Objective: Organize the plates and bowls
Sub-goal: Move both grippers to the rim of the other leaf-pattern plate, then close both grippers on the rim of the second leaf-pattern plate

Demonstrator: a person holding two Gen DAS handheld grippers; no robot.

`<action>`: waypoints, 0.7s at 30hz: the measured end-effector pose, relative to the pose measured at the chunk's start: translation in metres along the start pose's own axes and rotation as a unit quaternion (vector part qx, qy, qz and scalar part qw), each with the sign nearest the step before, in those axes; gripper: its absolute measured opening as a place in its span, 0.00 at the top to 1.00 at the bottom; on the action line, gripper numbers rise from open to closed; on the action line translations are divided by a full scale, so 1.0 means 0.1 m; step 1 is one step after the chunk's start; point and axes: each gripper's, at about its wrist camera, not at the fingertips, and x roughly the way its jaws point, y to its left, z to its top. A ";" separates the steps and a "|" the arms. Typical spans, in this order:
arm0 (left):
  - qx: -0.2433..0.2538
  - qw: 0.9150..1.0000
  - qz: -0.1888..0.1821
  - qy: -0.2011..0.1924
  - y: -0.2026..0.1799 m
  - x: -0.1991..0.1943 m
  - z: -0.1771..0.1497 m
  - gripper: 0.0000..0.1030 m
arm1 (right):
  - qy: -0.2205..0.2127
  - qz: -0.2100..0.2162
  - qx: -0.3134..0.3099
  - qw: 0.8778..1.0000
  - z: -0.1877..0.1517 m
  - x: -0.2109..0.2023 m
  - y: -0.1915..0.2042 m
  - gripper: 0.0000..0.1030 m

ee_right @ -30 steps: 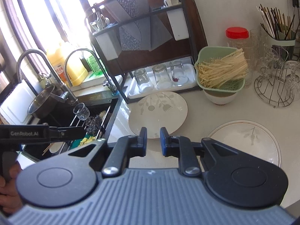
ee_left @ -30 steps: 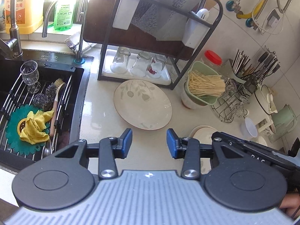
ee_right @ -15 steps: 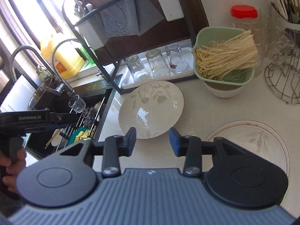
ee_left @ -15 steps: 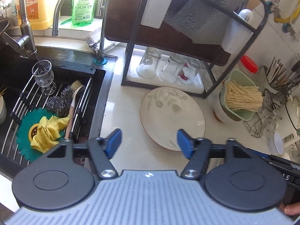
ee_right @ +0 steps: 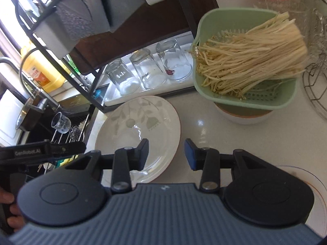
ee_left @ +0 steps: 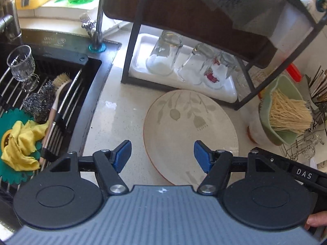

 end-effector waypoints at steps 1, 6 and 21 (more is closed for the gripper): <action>0.000 1.000 -0.001 0.002 0.02 0.07 0.01 0.31 | 0.002 0.004 -0.001 1.000 0.02 0.06 -0.02 0.59; 0.015 1.000 -0.006 0.004 0.05 0.34 0.06 0.40 | -0.001 0.016 -0.009 1.000 0.12 0.28 -0.07 0.68; 0.019 1.000 0.006 0.024 0.05 0.71 0.20 0.60 | 0.043 0.011 -0.011 0.999 0.22 0.72 -0.19 0.79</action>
